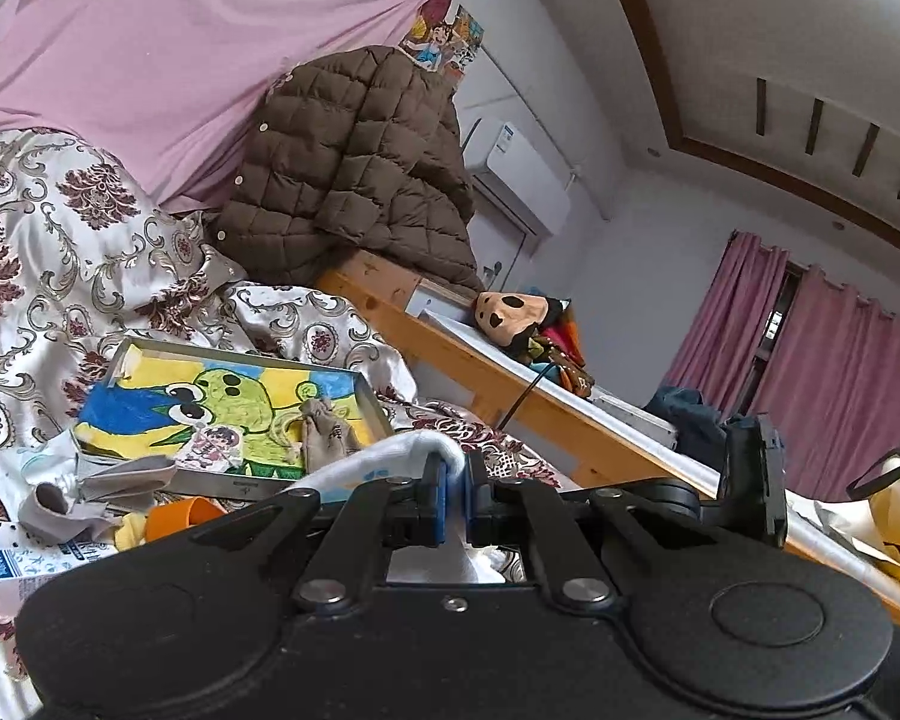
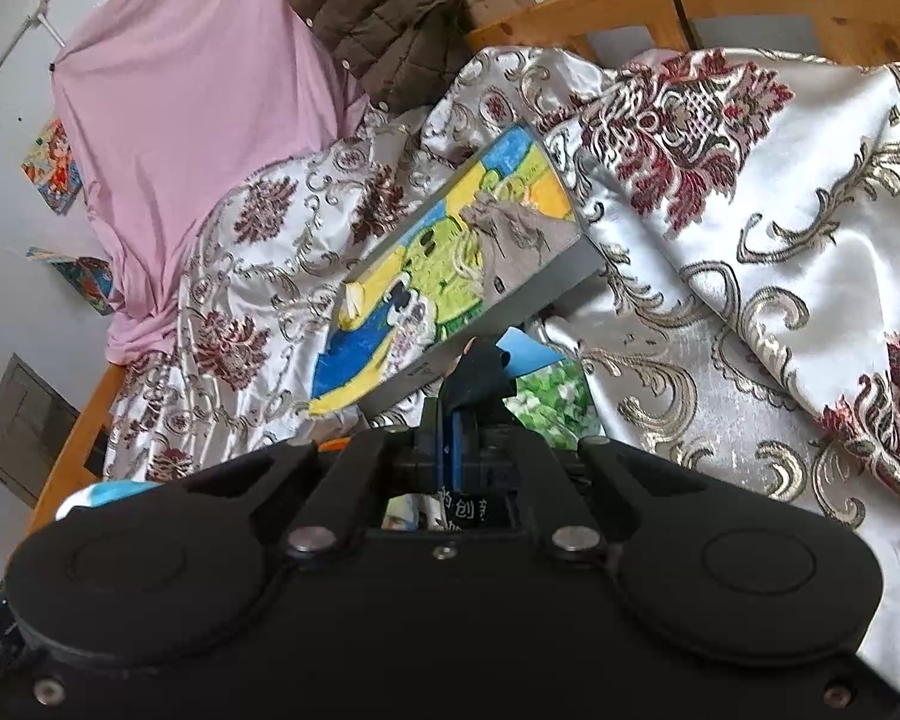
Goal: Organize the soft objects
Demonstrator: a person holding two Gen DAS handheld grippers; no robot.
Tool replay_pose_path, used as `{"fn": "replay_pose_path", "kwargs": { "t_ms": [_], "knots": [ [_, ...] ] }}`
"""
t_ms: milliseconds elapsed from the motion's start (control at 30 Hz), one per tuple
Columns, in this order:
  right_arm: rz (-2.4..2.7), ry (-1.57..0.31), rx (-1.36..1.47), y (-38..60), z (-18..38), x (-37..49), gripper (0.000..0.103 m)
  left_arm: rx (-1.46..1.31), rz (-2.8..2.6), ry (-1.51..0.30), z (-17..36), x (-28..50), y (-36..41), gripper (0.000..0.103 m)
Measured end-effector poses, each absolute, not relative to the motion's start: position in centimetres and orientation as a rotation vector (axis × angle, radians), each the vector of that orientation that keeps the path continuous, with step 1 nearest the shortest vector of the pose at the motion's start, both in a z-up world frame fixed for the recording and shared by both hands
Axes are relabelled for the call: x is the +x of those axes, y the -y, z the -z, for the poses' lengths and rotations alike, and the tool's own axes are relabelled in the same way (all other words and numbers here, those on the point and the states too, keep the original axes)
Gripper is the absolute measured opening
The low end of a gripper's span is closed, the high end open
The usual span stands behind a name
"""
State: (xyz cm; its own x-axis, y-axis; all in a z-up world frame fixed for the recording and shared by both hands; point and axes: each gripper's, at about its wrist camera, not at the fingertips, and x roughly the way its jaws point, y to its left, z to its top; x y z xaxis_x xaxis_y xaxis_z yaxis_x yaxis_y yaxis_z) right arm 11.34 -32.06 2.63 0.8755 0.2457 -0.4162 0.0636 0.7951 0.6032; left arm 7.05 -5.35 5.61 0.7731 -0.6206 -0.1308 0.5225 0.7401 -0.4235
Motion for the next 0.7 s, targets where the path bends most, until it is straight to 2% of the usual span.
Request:
{"fn": "replay_pose_path", "kwargs": {
  "t_ms": [467, 600, 700],
  "knots": [
    [-0.137, -0.455, 0.645, 32.1, -3.3, 11.5, 0.0, -0.33, 0.687, -0.201, -8.9, 5.7, 5.4, 0.005],
    [-0.136, -0.454, 0.654, 32.3, -3.2, 12.0, 0.0, -0.245, 0.718, -0.13, -11.2, 4.6, 5.6, 0.005],
    [-0.141, -0.453, 0.649, 32.1, -3.2, 12.2, 0.0, -0.209, 0.735, -0.144, -12.2, 4.6, 5.5, 0.005]
  ]
}}
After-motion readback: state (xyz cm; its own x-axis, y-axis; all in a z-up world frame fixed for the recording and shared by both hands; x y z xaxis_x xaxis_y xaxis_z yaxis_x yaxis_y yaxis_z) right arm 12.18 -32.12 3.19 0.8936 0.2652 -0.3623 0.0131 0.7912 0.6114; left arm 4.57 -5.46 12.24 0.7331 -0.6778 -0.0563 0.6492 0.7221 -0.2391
